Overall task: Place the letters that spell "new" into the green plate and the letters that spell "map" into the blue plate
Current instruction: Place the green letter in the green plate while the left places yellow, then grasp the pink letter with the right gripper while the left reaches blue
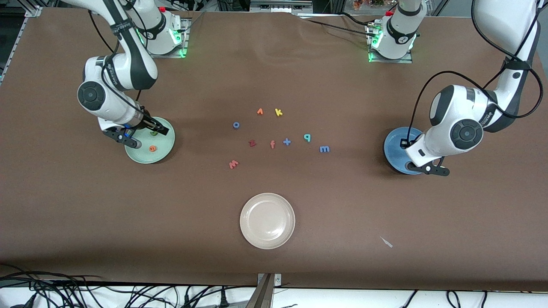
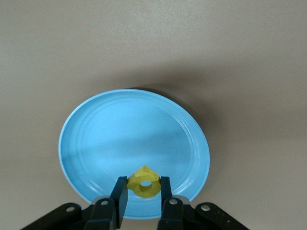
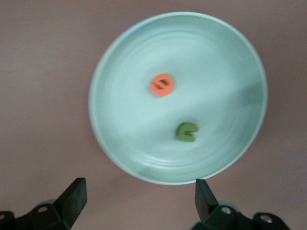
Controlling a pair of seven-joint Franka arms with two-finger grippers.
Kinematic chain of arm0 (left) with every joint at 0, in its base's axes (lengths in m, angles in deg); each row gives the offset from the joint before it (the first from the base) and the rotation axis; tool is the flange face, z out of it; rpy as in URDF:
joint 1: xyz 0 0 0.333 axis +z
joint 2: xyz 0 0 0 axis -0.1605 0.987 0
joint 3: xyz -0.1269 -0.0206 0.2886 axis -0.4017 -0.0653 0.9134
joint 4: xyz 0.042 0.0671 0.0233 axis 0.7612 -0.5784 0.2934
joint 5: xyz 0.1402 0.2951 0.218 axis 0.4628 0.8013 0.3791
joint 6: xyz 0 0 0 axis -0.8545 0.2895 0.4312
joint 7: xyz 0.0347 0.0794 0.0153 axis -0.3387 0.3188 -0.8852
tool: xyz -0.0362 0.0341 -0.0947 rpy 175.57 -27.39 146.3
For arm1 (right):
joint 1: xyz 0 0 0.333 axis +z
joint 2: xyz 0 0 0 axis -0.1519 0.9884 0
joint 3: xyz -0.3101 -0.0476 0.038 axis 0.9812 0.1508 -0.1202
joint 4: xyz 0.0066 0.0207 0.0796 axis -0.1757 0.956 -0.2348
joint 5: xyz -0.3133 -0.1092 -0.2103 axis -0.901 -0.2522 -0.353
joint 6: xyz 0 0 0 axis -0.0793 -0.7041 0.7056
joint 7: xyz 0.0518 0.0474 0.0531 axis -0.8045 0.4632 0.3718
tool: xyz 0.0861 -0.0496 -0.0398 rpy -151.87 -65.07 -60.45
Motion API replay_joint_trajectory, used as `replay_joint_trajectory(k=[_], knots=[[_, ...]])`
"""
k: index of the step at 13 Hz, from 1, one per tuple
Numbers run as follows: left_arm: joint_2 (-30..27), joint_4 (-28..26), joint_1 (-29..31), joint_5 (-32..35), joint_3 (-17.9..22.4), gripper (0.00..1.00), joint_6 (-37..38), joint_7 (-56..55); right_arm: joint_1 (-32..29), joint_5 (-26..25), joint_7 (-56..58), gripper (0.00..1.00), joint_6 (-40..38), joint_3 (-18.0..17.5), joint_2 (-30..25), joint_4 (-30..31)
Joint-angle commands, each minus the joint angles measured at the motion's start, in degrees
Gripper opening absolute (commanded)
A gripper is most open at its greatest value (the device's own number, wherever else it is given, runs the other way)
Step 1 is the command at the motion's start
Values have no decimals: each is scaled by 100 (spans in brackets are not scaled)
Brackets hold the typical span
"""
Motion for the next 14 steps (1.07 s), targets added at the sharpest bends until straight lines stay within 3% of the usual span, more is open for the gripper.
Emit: replay_joint_trajectory(k=[1,4,5,7,8,11,13,14], knots=[[344,163,166,151,-53,17,-203,119,105,170,80,100,-147,-474,351,-781],[511,154,227,151,-27,20,-239,119,614,48,-1196,100,-174,-591,1482,-2238],[581,162,306,151,-35,36,-239,119,685,21,-1847,100,-174,-599,1827,-2618],[573,171,359,151,-44,94,-282,119,1028,-119,-2615,100,-156,-600,2399,-3226],[556,215,351,151,-53,100,-274,119,1177,-129,-2905,100,-121,-600,2662,-3437],[485,478,211,54,-149,100,-177,-117,1398,-146,-3250,100,238,-582,3121,-3694],[468,505,175,45,-421,100,-177,-887,1547,-164,-3479,99,625,-573,3280,-3685],[485,505,149,45,-579,100,-177,-1231,1547,-242,-3480,90,635,-556,3289,-3677]])
